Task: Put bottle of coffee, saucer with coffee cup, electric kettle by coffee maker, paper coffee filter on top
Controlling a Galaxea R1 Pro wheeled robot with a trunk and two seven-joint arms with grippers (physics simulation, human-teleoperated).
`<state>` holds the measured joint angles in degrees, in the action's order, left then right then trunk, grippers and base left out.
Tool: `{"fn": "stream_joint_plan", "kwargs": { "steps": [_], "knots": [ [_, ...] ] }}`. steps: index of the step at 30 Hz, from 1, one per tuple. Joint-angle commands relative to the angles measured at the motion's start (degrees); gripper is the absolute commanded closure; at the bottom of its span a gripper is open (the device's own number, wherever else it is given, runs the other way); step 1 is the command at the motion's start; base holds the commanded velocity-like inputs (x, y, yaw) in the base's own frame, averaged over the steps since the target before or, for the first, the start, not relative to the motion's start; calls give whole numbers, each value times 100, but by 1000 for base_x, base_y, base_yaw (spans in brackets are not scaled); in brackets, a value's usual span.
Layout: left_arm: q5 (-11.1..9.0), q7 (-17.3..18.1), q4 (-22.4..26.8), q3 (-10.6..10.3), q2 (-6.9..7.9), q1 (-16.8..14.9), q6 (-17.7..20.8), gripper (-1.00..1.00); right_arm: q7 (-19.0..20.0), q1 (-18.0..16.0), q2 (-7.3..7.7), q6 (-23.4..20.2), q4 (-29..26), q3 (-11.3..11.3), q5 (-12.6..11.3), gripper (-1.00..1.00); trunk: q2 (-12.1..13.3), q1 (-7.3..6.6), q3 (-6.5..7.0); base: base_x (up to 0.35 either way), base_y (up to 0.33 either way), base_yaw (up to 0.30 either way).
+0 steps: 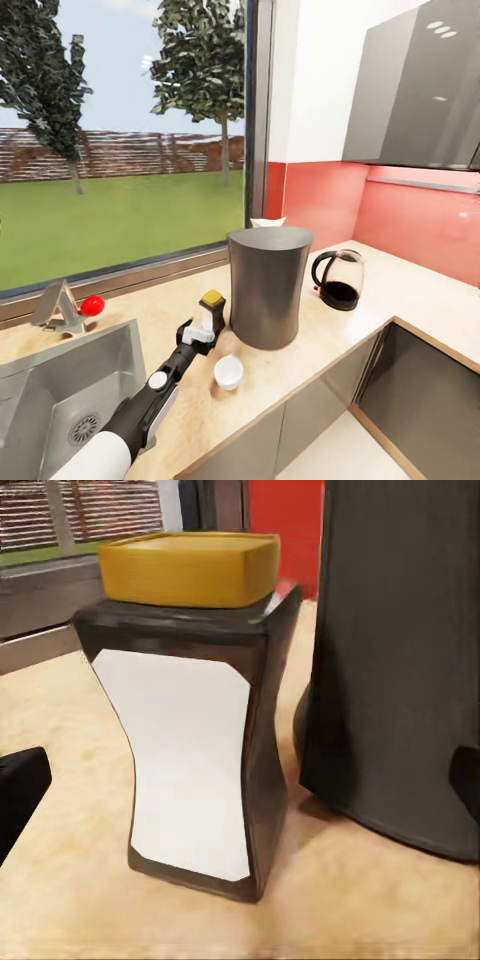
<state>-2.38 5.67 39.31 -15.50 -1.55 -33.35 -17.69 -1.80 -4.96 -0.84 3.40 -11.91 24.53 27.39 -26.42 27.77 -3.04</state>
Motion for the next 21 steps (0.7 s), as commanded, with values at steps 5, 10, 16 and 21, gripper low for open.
{"fn": "stream_joint_plan", "kwargs": {
  "steps": [5, 10, 16, 21],
  "knots": [
    [-26, 22, 15, 12, 12, -5, -15, -100, -14, -5, -4, 21, 4, 44, 56, -100, -11, -1, -12, -294, 189, 0],
    [-24, 22, 23, 16, 19, -5, -15, -100, -14, -5, -4, 16, 4, 43, 56, -100, -11, -1, -12, -284, 213, 0],
    [-17, -11, 37, 13, 34, 31, -15, -100, -14, -5, -11, 25, -4, 36, 64, -100, -11, -1, -12, -324, 25, 0],
    [-17, -29, 45, 19, 32, 46, -15, -100, -7, -5, -12, 33, -5, 36, 66, -100, -11, -1, -12, -322, -148, 0]
  ]
}}
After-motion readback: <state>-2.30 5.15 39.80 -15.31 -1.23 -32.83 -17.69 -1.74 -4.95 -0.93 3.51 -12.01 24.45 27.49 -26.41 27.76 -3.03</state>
